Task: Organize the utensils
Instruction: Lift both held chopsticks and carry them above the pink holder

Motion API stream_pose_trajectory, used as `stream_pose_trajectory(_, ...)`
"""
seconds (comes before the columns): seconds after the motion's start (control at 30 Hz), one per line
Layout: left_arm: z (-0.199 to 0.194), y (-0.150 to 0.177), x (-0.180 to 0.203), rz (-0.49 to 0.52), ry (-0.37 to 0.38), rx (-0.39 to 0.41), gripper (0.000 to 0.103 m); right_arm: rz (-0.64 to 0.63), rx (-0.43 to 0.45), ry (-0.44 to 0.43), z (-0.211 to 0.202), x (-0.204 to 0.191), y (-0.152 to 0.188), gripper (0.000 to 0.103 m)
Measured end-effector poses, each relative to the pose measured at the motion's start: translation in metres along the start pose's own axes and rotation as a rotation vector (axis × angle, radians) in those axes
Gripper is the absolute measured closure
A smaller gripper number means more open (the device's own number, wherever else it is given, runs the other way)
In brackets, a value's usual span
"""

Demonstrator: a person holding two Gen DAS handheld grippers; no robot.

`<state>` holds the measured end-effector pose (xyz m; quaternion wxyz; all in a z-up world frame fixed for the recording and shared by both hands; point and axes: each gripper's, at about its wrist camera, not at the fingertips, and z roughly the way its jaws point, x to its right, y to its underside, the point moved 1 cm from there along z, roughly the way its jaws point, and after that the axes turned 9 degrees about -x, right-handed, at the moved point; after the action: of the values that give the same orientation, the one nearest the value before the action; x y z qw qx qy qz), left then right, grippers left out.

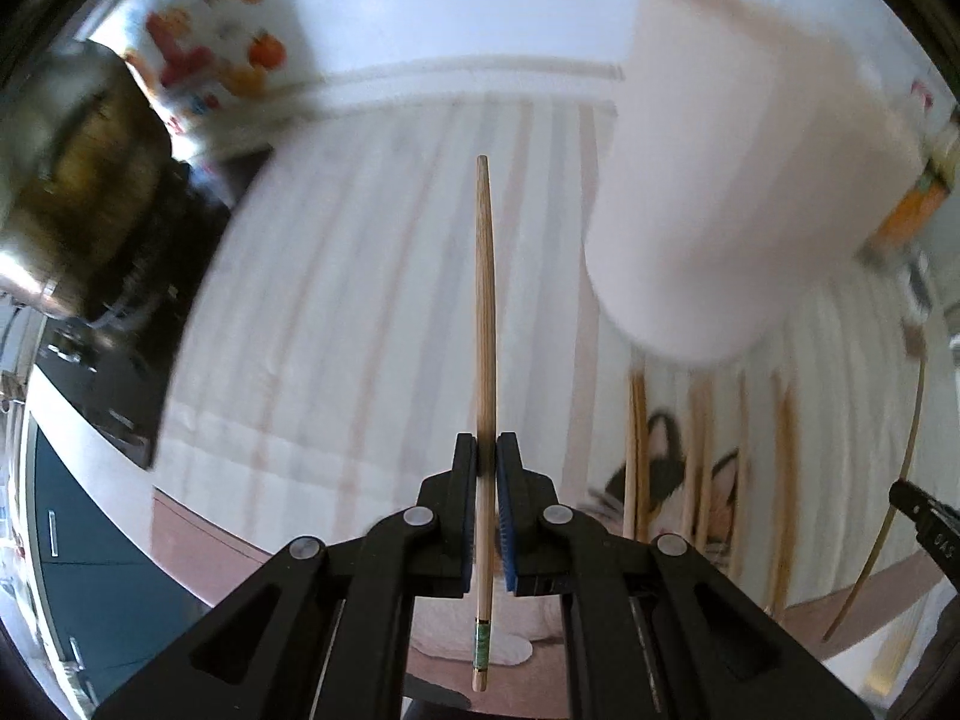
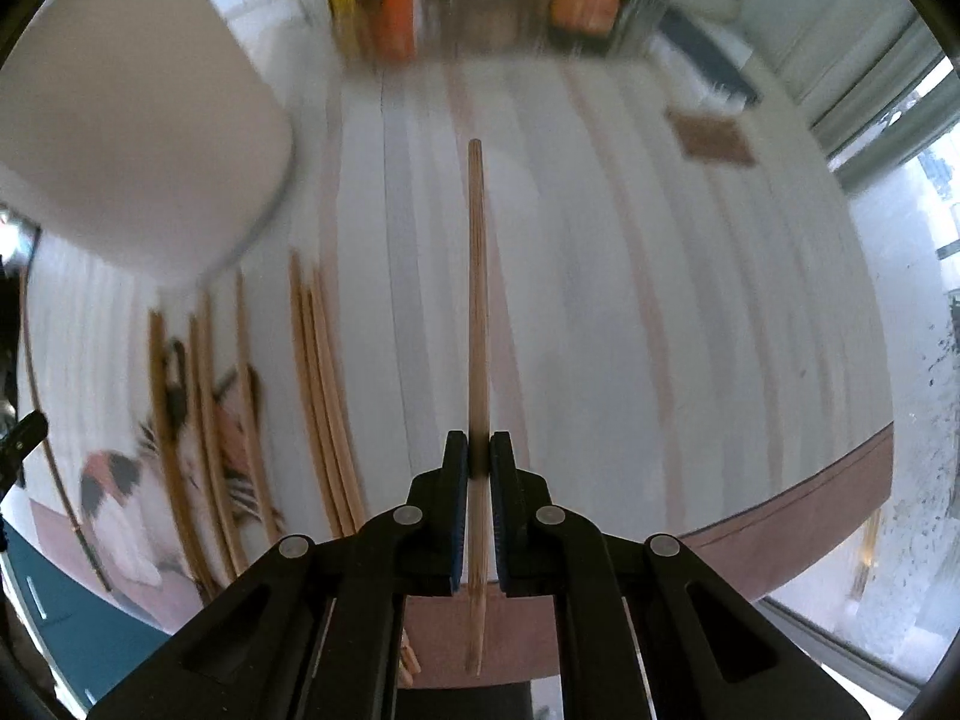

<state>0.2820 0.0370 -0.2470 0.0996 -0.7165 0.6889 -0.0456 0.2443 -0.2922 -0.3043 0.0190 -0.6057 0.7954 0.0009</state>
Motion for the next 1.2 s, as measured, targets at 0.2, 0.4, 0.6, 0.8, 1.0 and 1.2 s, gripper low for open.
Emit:
stream_pose_trajectory(0.2,-0.050,-0.015,-0.014,-0.066,0.045,0.104,0.099,0.035,0.093,-0.046,-0.031,-0.002,-0.015,0.095)
stream_pose_trajectory(0.4,-0.111,-0.035,-0.023,-0.120,0.116,0.222,0.099,0.071,0.201,-0.122,-0.076,-0.001,-0.033,0.095)
stream_pose_trajectory(0.6,-0.186,-0.069,-0.026,-0.151,0.229,0.346,0.099,0.063,0.361,-0.251,-0.153,-0.015,-0.068,0.095)
stream_pose_trajectory(0.8,-0.216,-0.116,-0.011,-0.162,0.302,0.420,0.099,-0.002,0.510,-0.319,-0.214,-0.046,-0.120,0.095)
stream_pose_trajectory(1.0,-0.191,-0.180,0.005,-0.191,0.356,0.404,0.099,-0.028,0.577,-0.365,-0.234,-0.082,-0.189,0.096)
stream_pose_trajectory(1.2,-0.149,-0.217,0.012,-0.201,0.337,0.401,0.099,-0.039,0.576,-0.385,-0.213,-0.111,-0.230,0.095)
